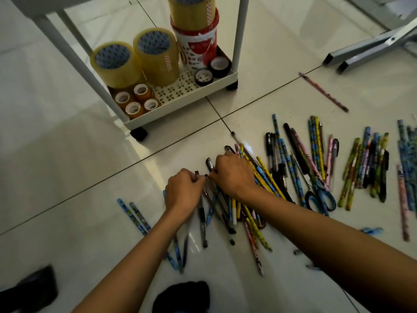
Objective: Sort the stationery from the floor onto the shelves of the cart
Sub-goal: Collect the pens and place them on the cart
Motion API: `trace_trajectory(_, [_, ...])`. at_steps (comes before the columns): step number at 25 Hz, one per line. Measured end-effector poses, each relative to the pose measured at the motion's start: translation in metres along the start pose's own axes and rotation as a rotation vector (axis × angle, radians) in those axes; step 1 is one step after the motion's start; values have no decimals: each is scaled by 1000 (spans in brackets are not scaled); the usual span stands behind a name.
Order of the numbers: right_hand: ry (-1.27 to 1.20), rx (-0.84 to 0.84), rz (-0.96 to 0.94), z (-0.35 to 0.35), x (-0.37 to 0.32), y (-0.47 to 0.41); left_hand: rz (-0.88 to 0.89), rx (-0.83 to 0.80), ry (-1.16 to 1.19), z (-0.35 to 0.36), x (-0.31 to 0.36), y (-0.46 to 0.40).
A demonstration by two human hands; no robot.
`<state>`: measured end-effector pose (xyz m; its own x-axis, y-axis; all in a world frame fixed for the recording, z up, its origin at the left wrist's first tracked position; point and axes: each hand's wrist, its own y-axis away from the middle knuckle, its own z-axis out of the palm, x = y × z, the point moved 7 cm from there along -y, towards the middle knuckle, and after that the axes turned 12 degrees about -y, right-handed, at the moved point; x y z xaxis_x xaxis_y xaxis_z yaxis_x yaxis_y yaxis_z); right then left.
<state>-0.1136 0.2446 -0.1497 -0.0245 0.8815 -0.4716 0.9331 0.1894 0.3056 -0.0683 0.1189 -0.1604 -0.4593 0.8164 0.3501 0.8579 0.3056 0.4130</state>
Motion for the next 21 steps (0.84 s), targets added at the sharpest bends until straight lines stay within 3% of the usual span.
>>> trace_trajectory(6, [-208,-4,83,-2,10,-1,-162,87,602,-25,-34,6])
trace_trajectory(8, [-288,7,74,-5,9,1,-215,167,700,-32,-58,9])
trace_trajectory(10, [-306,47,45,-11,5,3,-210,210,566,-39,-75,10])
trace_trajectory(13, [-376,80,53,-19,5,3,-45,62,194,-23,-50,18])
trace_trajectory(17, [-670,132,159,-29,14,11,107,-18,-162,0,-19,29])
trace_trajectory(19, [-781,170,183,-29,20,16,97,-78,-290,4,-25,29])
trace_trajectory(21, [-751,148,168,-26,21,19,80,-126,-273,9,-32,31])
